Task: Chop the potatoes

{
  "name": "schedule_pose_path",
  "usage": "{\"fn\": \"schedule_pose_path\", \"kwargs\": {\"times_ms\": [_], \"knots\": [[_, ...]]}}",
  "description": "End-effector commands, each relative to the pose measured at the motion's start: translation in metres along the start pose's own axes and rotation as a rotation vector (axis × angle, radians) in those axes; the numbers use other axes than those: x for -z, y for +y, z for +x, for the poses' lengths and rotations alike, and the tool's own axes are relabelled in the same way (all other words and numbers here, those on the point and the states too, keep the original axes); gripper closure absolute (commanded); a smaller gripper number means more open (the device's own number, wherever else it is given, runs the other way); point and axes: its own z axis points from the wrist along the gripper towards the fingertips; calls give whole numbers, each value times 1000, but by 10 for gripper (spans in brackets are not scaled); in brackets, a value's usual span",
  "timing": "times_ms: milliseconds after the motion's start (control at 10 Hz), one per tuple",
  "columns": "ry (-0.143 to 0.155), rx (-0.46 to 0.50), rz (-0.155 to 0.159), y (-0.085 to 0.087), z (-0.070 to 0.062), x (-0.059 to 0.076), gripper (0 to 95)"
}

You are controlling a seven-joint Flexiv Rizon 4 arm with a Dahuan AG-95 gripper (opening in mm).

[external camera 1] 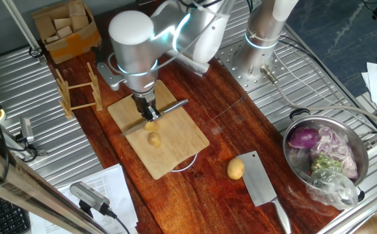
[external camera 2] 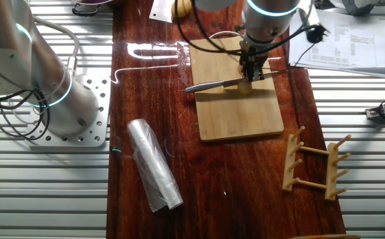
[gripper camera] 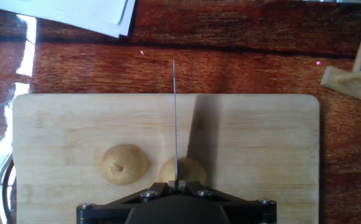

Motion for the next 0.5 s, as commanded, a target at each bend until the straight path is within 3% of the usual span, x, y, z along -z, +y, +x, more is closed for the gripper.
{"fn": "schedule_pose_path", "kwargs": {"times_ms": [100, 300, 500], "knots": [[-13, -1, 2, 0, 0, -2, 950], [-31, 1, 7, -1, 0, -19, 950], [-28, 2, 12, -1, 0, -20, 950]]}}
